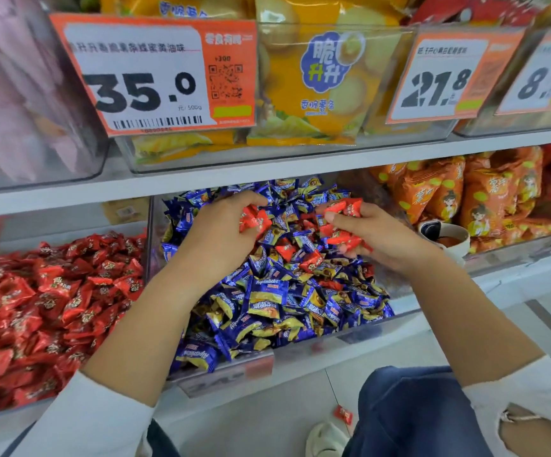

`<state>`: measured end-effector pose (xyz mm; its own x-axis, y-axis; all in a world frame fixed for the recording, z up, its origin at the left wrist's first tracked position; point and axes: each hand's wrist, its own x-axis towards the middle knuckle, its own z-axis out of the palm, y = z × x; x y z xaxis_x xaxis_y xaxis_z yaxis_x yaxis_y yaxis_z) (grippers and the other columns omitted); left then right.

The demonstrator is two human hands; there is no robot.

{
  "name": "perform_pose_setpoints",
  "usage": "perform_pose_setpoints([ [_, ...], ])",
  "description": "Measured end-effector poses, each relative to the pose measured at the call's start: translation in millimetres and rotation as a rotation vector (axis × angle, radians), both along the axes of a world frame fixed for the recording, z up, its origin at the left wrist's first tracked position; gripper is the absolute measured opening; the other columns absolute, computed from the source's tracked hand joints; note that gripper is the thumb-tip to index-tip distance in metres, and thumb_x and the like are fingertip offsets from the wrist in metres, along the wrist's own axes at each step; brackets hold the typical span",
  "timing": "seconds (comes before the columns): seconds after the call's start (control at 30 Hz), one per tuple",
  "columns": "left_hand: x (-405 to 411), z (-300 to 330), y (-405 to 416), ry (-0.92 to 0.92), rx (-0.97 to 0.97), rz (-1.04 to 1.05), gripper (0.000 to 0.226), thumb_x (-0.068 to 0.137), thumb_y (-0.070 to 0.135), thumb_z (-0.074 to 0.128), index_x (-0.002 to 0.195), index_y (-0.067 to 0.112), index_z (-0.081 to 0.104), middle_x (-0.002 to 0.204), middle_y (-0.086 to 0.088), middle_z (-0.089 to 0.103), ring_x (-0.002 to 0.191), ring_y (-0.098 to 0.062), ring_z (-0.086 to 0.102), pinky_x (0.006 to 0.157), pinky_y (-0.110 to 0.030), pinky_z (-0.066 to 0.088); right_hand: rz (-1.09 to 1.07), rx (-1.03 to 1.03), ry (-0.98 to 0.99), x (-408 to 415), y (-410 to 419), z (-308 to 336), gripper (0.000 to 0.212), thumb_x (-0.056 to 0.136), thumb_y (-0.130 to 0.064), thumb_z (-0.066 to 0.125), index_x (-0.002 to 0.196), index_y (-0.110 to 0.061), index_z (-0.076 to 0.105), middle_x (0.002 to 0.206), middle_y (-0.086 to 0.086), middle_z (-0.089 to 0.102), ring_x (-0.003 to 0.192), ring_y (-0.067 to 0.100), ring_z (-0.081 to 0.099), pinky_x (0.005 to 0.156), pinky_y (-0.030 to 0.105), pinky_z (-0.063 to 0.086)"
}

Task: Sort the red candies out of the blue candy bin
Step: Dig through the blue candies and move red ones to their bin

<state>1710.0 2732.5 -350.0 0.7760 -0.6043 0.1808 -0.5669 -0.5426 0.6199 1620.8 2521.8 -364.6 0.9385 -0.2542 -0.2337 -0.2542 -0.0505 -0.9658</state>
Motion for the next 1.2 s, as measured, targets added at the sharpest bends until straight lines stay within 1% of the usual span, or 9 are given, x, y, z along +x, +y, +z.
perform_pose_setpoints([
  [0.1, -7.3, 4.5, 13.0, 0.151, -0.155, -0.036, 0.024, 0.089, 0.015, 0.063, 0.104, 0.033, 0.061, 0.113, 0.014, 0.059, 0.086, -0.001, 0.054, 0.065, 0.000, 0.035, 0.032, 0.066, 0.026, -8.9, 14.7, 11.1, 0.031, 0.091, -0.023, 0.057, 0.120, -0.010, 0.060, 0.079, 0.003, 0.067, 0.048, 0.007, 0.052, 0.044, 0.017, 0.043],
  [0.27, -16.7, 18.8, 69.7, 0.261, -0.327, -0.009, 0.018, 0.083, 0.013, 0.070, 0.090, 0.028, 0.065, 0.098, 0.012, 0.064, 0.077, 0.007, 0.057, 0.071, -0.008, 0.042, 0.085, 0.039, 0.021, -12.3, 75.4, 23.6, 0.028, 0.092, -0.019, 0.057, 0.119, -0.012, 0.061, 0.084, 0.002, 0.070, 0.054, 0.010, 0.055, 0.048, 0.016, 0.045],
  [0.43, -14.1, 21.1, 145.1, 0.224, -0.345, 0.122, 0.016, 0.078, 0.010, 0.074, 0.085, 0.022, 0.066, 0.086, 0.008, 0.067, 0.073, 0.005, 0.054, 0.069, -0.001, 0.036, 0.207, 0.048, -0.016, 5.0, 157.3, 37.5, 0.016, 0.090, -0.013, 0.059, 0.105, -0.017, 0.066, 0.105, 0.021, 0.066, 0.089, 0.034, 0.060, 0.067, 0.026, 0.047],
  [0.57, 5.8, 7.8, 190.7, 0.288, -0.441, 0.352, 0.018, 0.077, 0.005, 0.073, 0.084, 0.020, 0.067, 0.082, 0.006, 0.065, 0.074, -0.005, 0.056, 0.073, -0.009, 0.040, 0.283, 0.013, -0.072, 38.7, 221.3, 41.7, 0.011, 0.091, -0.012, 0.059, 0.096, -0.021, 0.063, 0.086, 0.005, 0.063, 0.072, 0.015, 0.057, 0.061, 0.021, 0.048],
  [0.7, 22.1, 0.2, 215.3, 0.413, -0.508, 0.389, 0.029, 0.071, -0.005, 0.074, 0.088, 0.018, 0.067, 0.087, 0.000, 0.067, 0.085, -0.011, 0.060, 0.080, -0.021, 0.044, 0.443, -0.056, -0.007, 69.2, 250.4, 40.5, 0.053, 0.083, -0.017, 0.069, 0.130, -0.030, 0.051, 0.115, -0.006, 0.055, 0.103, 0.008, 0.058, 0.083, 0.021, 0.048],
  [0.8, 29.2, -2.8, 224.1, 0.482, -0.555, 0.381, 0.029, 0.075, 0.000, 0.073, 0.090, 0.024, 0.067, 0.099, -0.001, 0.068, 0.096, -0.013, 0.062, 0.083, -0.020, 0.045, 0.440, -0.109, -0.005, 72.9, 247.3, 42.1, 0.040, 0.086, -0.023, 0.066, 0.123, -0.032, 0.055, 0.125, -0.006, 0.057, 0.114, 0.005, 0.053, 0.092, 0.018, 0.041],
  [1.0, 30.8, -4.0, 205.7, 0.389, -0.575, 0.430, 0.019, 0.085, 0.004, 0.062, 0.092, 0.021, 0.068, 0.094, 0.002, 0.068, 0.094, -0.010, 0.062, 0.085, -0.015, 0.043, 0.298, -0.208, -0.089, 35.0, 194.3, 36.8, 0.019, 0.092, -0.016, 0.057, 0.108, -0.019, 0.065, 0.099, 0.000, 0.072, 0.091, 0.013, 0.069, 0.086, 0.024, 0.054],
  [1.1, 21.8, -3.0, 171.6, 0.313, -0.464, 0.360, 0.016, 0.087, 0.007, 0.061, 0.089, 0.022, 0.067, 0.093, 0.005, 0.068, 0.088, -0.006, 0.061, 0.087, -0.017, 0.044, 0.241, -0.318, -0.029, 15.5, 153.9, 26.3, 0.017, 0.092, -0.017, 0.056, 0.106, -0.022, 0.066, 0.097, 0.002, 0.072, 0.086, 0.016, 0.070, 0.085, 0.030, 0.055],
  [1.2, 5.8, -2.0, 127.9, 0.109, -0.321, 0.288, 0.019, 0.087, 0.008, 0.060, 0.089, 0.025, 0.066, 0.083, 0.013, 0.065, 0.074, 0.001, 0.057, 0.075, -0.012, 0.041, 0.138, -0.488, 0.013, 0.4, 104.9, 13.8, 0.014, 0.091, -0.017, 0.060, 0.102, -0.022, 0.067, 0.096, 0.004, 0.070, 0.088, 0.017, 0.067, 0.083, 0.029, 0.051],
])
